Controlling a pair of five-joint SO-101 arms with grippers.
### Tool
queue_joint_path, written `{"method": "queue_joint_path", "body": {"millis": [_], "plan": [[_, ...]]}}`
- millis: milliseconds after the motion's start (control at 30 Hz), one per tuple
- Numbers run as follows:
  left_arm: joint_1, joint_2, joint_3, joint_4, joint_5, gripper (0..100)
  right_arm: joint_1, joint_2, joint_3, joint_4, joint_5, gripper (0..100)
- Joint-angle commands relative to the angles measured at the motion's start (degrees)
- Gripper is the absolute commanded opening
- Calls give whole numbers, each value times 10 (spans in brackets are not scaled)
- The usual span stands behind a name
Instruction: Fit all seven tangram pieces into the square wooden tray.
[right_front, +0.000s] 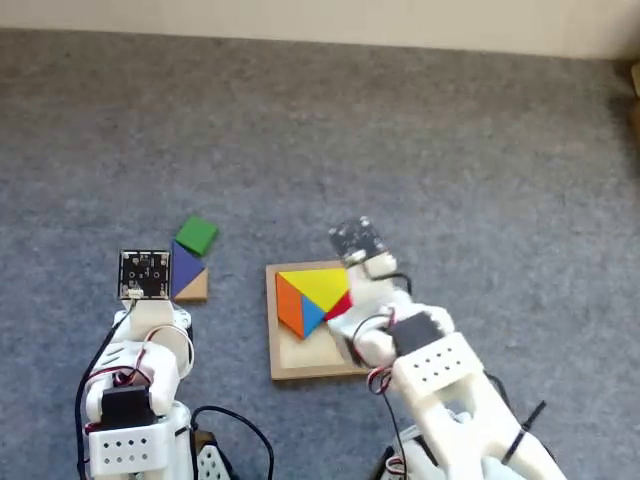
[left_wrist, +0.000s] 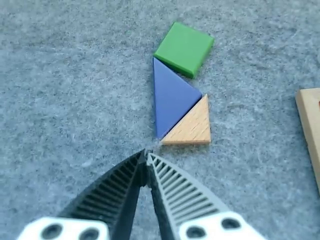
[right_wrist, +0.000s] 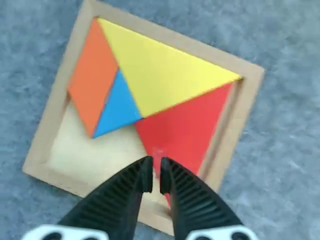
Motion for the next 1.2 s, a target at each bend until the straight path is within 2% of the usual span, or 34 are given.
{"method": "queue_joint_path", "body": {"millis": [0, 267, 433, 767, 1167], "plan": [[-7, -7, -5, -10, -4, 5, -5, 47, 12, -80, -2, 41], [-7, -7, -5, -10, -4, 5, 90, 202, -25, -162, 16, 41], [-5, -7, -4, -11, -4, 5, 124, 203, -73, -160, 19, 41], [-7, -7, -5, -11, -4, 5, 125, -51, -49, -1, 19, 40], [-7, -7, -5, -11, -4, 5, 125, -342, 144, 3, 19, 41]]}}
